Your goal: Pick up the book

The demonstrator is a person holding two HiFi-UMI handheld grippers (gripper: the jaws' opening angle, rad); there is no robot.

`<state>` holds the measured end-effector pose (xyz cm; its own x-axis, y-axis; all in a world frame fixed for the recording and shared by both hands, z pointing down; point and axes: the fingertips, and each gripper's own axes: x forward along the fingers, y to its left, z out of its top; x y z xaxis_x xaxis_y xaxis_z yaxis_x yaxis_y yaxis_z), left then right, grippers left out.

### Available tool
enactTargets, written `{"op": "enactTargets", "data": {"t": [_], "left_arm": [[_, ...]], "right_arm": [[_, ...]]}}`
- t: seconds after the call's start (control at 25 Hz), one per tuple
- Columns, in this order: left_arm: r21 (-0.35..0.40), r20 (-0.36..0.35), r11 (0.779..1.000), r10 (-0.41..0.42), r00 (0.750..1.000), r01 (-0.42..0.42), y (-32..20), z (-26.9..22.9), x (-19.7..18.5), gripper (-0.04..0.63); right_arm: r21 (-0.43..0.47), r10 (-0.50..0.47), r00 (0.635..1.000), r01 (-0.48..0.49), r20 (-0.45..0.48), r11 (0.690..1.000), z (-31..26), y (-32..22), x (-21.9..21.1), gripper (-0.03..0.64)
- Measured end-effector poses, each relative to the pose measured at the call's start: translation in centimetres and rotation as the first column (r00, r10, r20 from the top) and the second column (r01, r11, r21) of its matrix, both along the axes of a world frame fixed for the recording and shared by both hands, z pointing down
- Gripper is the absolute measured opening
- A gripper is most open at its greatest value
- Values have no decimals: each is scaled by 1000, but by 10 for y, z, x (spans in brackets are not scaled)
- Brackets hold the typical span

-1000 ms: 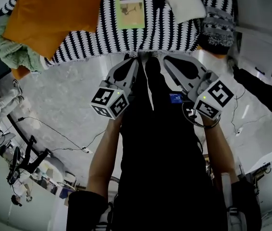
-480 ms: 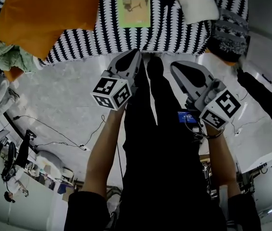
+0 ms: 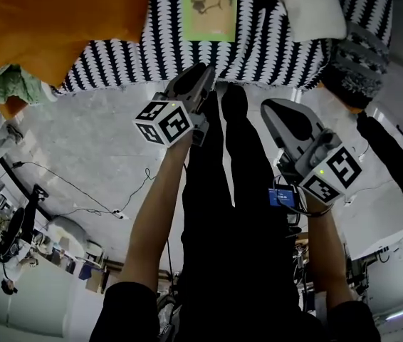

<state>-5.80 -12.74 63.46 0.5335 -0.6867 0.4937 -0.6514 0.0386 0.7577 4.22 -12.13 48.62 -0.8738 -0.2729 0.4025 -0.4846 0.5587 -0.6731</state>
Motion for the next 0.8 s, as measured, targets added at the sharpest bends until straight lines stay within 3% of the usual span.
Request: {"op": "enactTargets", "data": {"t": [0.2, 0.36, 0.6, 0.8], "left_arm": [[-19, -42, 1000, -22, 999, 21, -6, 45, -2, 143], [-57, -117, 995, -83, 990, 77, -4, 73, -7, 170], [-89, -226, 980, -193, 955, 177, -5, 121, -11, 206], [-141, -259, 959, -274, 926, 245, -11, 155, -17, 225]], "right_arm": [[-22, -10, 1000, 10, -2, 1000, 31, 0, -7, 17], [-31, -30, 999, 29, -13, 999, 39, -4, -12, 17], [-53, -36, 999, 35, -23, 998, 61, -9, -14, 17], [-78, -18, 1000, 16, -20, 997, 82, -13, -17, 17]]}}
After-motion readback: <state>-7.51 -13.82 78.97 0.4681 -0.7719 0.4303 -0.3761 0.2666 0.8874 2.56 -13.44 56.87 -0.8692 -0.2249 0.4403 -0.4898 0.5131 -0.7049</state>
